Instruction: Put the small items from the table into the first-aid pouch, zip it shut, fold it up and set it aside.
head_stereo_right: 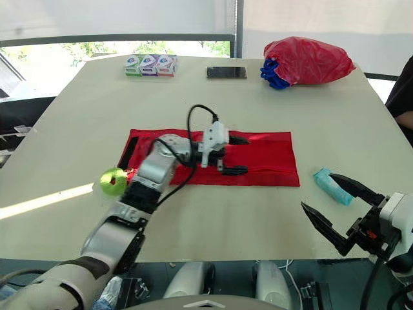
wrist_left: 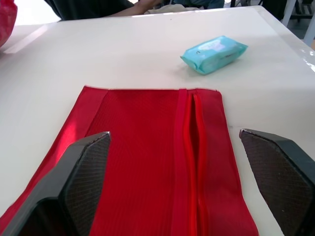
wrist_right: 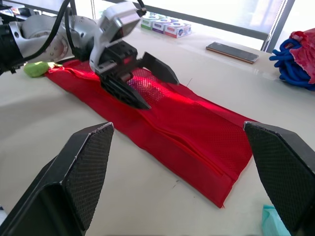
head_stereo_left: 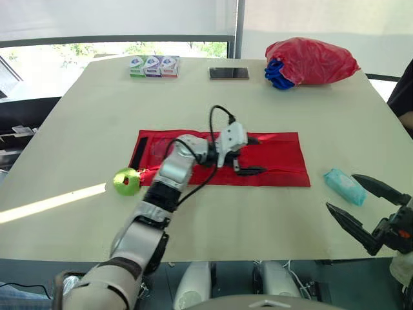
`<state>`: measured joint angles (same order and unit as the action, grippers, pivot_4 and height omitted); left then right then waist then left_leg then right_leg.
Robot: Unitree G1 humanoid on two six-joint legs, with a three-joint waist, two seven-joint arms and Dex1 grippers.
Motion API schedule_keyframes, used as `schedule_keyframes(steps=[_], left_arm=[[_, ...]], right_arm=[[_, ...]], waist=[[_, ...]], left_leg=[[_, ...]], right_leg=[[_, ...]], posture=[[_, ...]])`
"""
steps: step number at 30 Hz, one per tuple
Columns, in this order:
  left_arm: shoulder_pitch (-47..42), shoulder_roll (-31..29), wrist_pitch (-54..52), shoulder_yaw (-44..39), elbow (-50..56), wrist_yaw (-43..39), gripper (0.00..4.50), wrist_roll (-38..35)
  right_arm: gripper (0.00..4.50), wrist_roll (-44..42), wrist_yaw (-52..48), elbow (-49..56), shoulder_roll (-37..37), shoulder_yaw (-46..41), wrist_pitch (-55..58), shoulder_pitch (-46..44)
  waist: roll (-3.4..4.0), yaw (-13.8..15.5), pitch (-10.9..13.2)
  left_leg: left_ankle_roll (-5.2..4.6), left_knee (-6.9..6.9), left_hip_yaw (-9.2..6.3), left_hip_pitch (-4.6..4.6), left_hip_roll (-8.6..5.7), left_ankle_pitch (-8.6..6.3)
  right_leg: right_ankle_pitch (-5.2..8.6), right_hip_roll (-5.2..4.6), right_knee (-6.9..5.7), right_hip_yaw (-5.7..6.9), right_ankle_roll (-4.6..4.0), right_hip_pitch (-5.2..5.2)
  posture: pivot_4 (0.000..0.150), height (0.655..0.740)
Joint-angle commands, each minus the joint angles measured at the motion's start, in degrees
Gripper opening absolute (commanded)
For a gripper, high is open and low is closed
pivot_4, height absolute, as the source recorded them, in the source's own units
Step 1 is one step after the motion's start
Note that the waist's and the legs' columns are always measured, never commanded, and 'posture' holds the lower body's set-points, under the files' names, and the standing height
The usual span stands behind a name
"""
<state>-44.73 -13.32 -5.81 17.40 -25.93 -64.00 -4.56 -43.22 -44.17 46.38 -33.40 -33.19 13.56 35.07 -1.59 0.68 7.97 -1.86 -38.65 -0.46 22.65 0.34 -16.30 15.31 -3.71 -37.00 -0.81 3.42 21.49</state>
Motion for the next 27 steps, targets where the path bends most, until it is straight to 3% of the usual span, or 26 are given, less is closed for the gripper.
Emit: schedule_keyframes(steps=[1, 10, 23, 27], left_arm=[[-2.99, 1.35, 4.01, 1.31, -4.8, 3.43, 4.48, 3.63], [-5.42, 6.91, 5.51, 2.74, -12.4, 7.97, 4.48, 7.25], [-4.7, 6.97, 8.59, 3.98, -13.39, 11.13, 4.48, 11.12], [-4.74, 7.11, 7.48, 3.25, -13.81, 10.88, 2.73, 10.97]], right_arm=[[4.5, 0.03, 1.08, 2.15, 0.51, -1.51, -1.13, 0.26], [4.5, 1.76, 2.8, 4.22, 1.62, -0.58, -1.3, 1.74], [4.5, 3.37, 4.1, 4.8, 2.18, 0.03, -1.35, 1.69], [4.5, 3.32, 4.24, 4.74, 2.03, -0.28, -1.19, 1.41]], waist=[[0.0, -0.06, 0.0], [-0.01, 0.17, 0.01], [0.02, 0.11, -0.01], [0.02, 0.15, -0.01]], left_leg=[[0.0, 0.0, 0.02, -0.01, 0.0, 0.0], [-0.02, 0.0, -0.02, 0.04, -0.03, -0.01], [-0.02, 0.0, -0.01, 0.02, -0.01, -0.01], [-0.01, 0.0, -0.01, 0.02, -0.02, -0.01]], right_leg=[[0.0, 0.01, 0.0, -0.02, 0.0, 0.0], [0.0, -0.01, 0.04, 0.0, 0.0, 0.0], [0.0, 0.0, 0.03, -0.01, 0.0, 0.0], [0.0, 0.0, 0.04, -0.01, 0.0, 0.0]], posture=[[0.15, 0.74], [0.15, 0.74], [0.15, 0.74], [0.15, 0.74]])
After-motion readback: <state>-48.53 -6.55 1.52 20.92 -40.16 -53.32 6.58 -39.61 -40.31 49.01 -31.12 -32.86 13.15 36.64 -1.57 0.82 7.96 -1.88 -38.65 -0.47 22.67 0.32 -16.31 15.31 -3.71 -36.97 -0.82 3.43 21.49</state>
